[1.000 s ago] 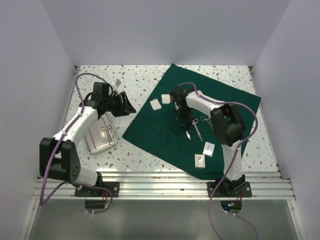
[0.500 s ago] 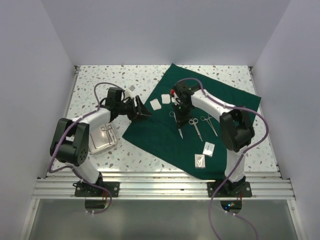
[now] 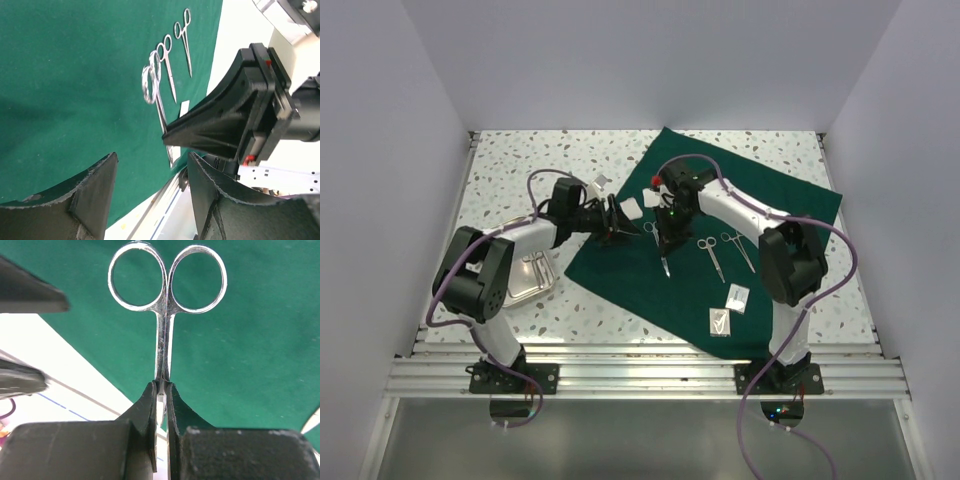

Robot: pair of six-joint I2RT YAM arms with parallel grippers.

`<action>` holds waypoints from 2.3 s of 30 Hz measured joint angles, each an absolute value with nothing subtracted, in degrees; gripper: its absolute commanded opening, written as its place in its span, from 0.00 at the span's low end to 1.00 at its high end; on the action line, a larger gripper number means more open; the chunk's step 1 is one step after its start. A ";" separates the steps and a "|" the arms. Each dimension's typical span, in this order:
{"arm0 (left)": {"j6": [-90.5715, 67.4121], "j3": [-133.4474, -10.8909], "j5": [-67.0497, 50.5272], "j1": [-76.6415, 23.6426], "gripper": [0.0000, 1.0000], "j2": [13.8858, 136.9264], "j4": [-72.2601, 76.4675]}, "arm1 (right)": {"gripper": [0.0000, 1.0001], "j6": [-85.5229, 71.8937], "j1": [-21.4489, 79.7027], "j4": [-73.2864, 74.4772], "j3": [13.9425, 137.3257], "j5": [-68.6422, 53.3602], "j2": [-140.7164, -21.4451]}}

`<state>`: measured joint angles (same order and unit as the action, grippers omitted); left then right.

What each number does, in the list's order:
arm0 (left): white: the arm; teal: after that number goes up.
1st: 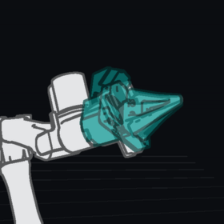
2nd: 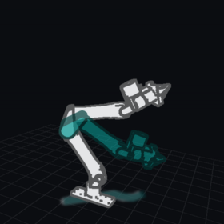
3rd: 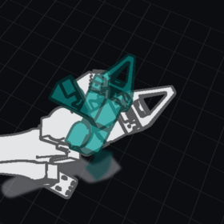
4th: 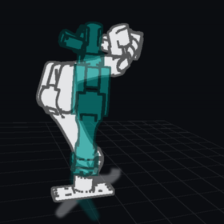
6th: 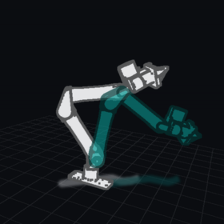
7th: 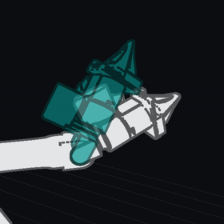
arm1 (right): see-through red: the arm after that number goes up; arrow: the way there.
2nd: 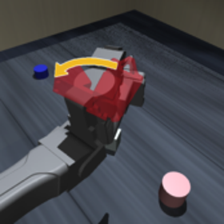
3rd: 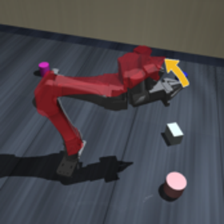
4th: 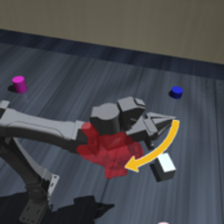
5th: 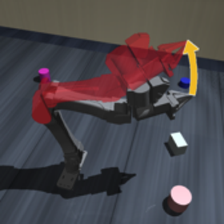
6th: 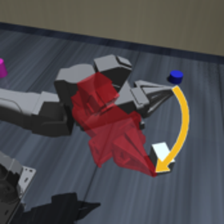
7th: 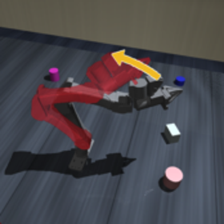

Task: Prepare the surgical pack

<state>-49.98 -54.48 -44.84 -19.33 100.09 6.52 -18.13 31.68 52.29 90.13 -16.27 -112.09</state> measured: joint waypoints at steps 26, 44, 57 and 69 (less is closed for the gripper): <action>-57.39 -57.87 -46.52 -23.40 0.00 107.63 12.36 | 0.19 -20.58 36.75 52.31 92.99 -17.74 -111.72; -22.57 -58.02 -27.79 10.39 0.00 84.68 -31.55 | 0.40 -19.40 33.74 56.23 95.66 -14.70 -109.75; -18.31 -57.93 -20.51 12.25 0.00 88.55 -37.17 | 0.44 -18.50 32.12 57.19 95.66 -14.57 -110.34; -18.28 -57.82 -19.25 12.82 0.59 92.99 -36.53 | 0.50 -14.00 24.12 63.42 96.64 -2.17 -115.26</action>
